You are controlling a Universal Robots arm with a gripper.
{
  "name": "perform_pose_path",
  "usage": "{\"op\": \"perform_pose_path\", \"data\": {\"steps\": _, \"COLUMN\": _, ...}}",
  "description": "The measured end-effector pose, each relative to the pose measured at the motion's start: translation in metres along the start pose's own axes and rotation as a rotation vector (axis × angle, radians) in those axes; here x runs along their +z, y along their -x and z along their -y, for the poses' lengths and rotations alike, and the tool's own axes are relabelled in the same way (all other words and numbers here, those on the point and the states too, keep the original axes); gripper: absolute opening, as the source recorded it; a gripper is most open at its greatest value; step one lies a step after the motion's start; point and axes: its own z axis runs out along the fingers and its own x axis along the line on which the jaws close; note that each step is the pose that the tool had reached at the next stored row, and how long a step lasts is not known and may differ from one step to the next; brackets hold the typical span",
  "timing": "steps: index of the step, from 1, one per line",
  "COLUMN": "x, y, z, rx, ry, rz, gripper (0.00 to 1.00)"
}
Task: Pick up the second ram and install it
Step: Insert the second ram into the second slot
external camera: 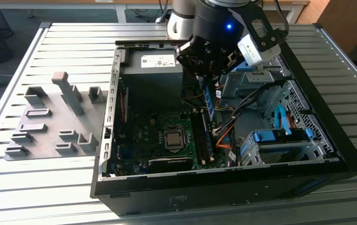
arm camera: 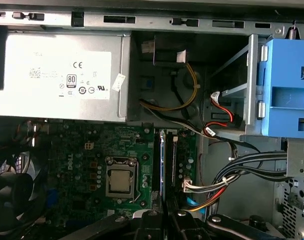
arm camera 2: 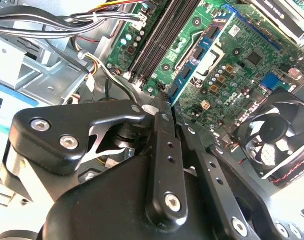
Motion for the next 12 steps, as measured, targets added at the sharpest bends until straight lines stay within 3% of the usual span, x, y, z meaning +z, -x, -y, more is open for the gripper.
{"op": "perform_pose_path", "data": {"steps": 12, "x": 0.0065, "y": 0.0001, "z": 0.0, "rx": 0.0, "ry": 0.0, "rz": 0.0, "gripper": 0.14}}
